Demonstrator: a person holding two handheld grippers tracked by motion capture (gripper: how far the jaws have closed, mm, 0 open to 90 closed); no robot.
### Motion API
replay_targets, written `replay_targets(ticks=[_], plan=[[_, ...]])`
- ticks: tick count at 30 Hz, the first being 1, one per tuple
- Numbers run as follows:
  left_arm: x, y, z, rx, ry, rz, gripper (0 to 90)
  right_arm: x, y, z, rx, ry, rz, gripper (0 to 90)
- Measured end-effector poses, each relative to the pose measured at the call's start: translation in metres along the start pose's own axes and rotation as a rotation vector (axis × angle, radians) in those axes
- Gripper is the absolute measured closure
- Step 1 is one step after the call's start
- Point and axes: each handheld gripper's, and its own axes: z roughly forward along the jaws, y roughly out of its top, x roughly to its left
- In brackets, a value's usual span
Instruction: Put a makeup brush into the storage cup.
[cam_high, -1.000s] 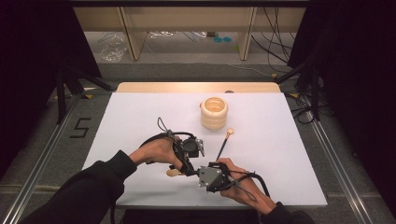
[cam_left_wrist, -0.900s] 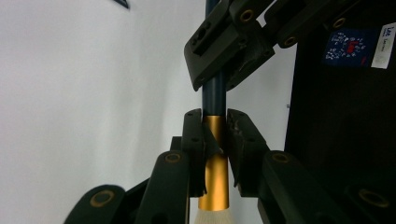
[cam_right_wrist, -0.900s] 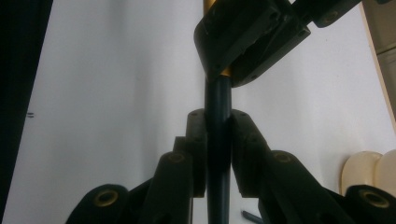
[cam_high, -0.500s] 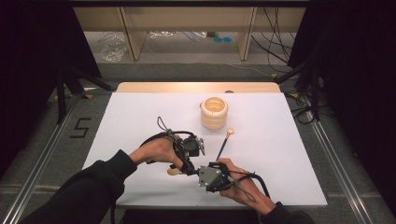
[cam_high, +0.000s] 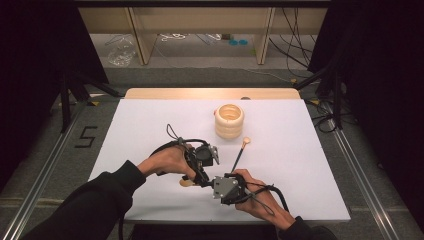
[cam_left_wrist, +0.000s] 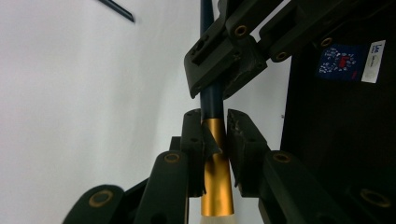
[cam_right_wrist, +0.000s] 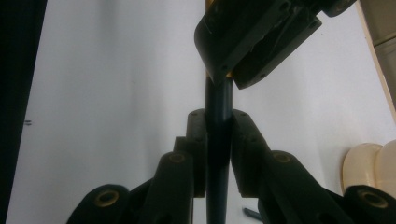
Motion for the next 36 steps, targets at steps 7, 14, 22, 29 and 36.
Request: replay_targets(ticks=[7,14,22,29,36], plan=[[-0.001,-0.001,-0.002,-0.059,0.001,-0.045,74.7,0.0,0.0,-0.002,-0.003,0.004,0.014,79.4],[-0.001,-0.005,-0.018,-0.16,0.043,-0.083,64.6,-0.005,-0.003,-0.005,-0.005,-0.023,0.024,79.5],[0.0,-0.019,-0.04,-0.246,0.121,-0.085,53.0,-0.012,-0.01,-0.012,-0.026,-0.051,0.096,79.4],[-0.004,-0.032,-0.058,-0.362,0.203,-0.114,42.9,-0.016,-0.015,-0.015,-0.059,-0.057,0.219,79.4],[0.0,-0.044,-0.068,-0.469,0.267,-0.176,36.8,-0.025,-0.025,-0.022,-0.094,-0.069,0.317,79.4]])
